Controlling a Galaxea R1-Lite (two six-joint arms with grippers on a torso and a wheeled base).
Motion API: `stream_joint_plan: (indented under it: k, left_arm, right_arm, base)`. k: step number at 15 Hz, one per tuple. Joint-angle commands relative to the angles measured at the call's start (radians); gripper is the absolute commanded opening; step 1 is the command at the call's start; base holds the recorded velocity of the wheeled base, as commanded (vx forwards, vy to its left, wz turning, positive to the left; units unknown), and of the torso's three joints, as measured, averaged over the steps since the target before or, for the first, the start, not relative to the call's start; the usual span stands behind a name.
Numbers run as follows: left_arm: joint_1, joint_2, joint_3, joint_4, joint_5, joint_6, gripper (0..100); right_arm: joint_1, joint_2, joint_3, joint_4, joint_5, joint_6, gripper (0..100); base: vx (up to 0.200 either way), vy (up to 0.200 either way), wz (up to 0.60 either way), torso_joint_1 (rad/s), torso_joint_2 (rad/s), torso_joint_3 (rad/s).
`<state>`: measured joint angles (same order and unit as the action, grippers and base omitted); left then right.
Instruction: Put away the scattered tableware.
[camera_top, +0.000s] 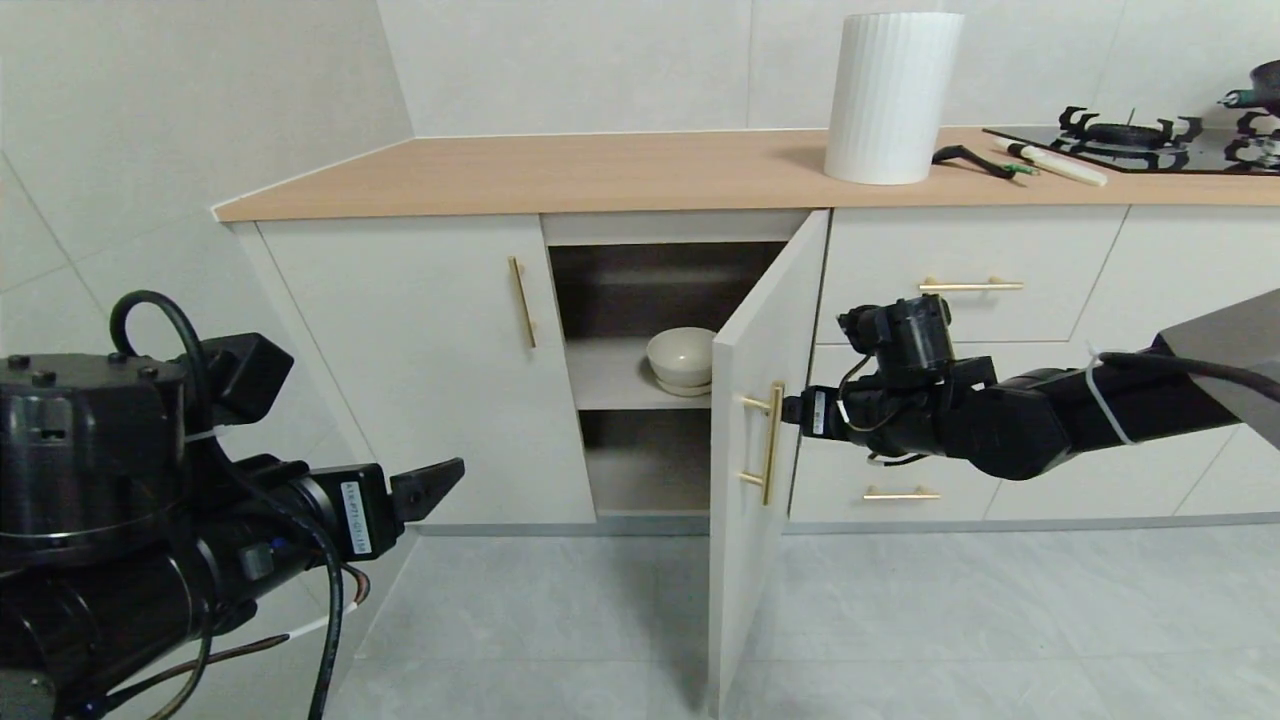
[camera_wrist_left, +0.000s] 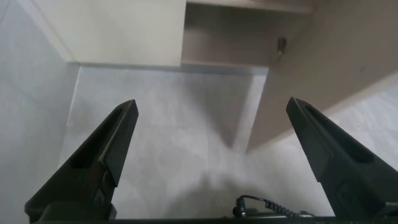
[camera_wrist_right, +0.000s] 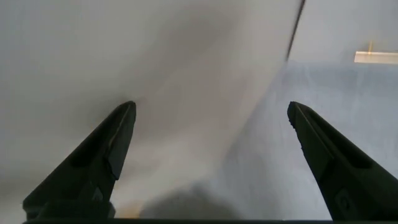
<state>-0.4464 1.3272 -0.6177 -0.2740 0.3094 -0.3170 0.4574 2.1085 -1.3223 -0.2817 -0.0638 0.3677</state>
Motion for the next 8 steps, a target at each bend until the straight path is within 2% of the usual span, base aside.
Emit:
stream_joint_plan:
  k: [1,4,8]
  left_arm:
    - [0.000,0.000,-0.001,-0.001,0.001,-0.001,100]
    - [0.000,0.003,-0.002,-0.001,0.001,-0.001,100]
    - [0.000,0.001,-0.007,-0.004,0.005,-0.002,100]
  right_arm:
    - [0.006,0.011,-0.001,-0.016,0.001,0.007,100]
    - [0.026,0.041,-0.001,-0.106,-0.001,0.063,100]
    - [0.058,0.080,-0.028,-0.185,-0.014,0.143,100]
  base:
    - [0.200,0.000,0.00,0.002,0.00,0.002]
    - [0.200,0.000,0.00,0.004,0.00,0.002]
    - [0.000,0.000,0.00,0.000,0.00,0.000]
